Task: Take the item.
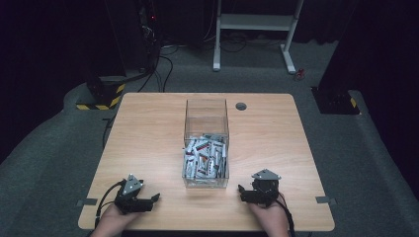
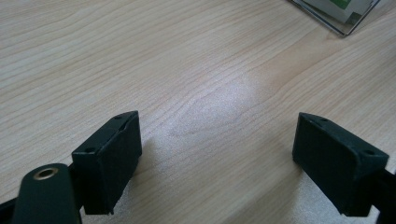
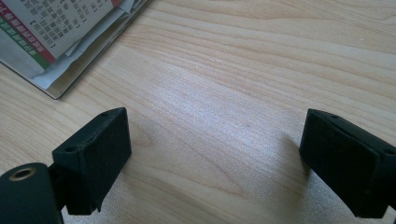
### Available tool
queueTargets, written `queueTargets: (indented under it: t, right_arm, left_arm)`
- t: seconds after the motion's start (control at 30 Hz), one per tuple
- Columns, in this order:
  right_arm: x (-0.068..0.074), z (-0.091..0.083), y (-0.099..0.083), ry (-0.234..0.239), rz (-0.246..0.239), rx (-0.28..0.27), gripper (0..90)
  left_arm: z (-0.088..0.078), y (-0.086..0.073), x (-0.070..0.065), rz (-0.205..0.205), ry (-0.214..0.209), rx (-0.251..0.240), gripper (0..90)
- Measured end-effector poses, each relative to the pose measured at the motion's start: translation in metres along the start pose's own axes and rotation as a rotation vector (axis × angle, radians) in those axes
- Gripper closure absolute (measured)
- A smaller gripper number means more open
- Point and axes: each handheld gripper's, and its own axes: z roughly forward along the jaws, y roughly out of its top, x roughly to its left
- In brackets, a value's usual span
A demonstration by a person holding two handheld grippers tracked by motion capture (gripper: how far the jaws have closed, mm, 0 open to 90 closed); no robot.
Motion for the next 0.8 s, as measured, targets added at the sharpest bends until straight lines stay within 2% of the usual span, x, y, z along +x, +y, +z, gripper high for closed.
queueTargets:
  t: [0.5,0.67,0.73,0.8]
  right_arm:
    - [0.0000,0.0000,0.0002,0.003,-0.001,0.002,8.7]
    - [0.0001,-0.0001,0.0005,0.004,-0.005,0.002,9.0]
    - [0.0004,-0.0005,0.0009,0.001,-0.020,0.002,9.0]
    - [0.0010,-0.0015,0.0026,-0.004,-0.019,-0.002,9.0]
  left_arm:
    - [0.0001,0.0000,-0.0001,-0.008,0.005,-0.001,16.1]
    - [-0.0003,-0.0005,0.0005,-0.026,0.022,0.000,16.0]
    - [-0.0003,-0.0004,0.0015,-0.049,0.043,0.003,15.0]
    - [-0.0003,-0.0005,0.0023,-0.058,0.045,-0.002,15.0]
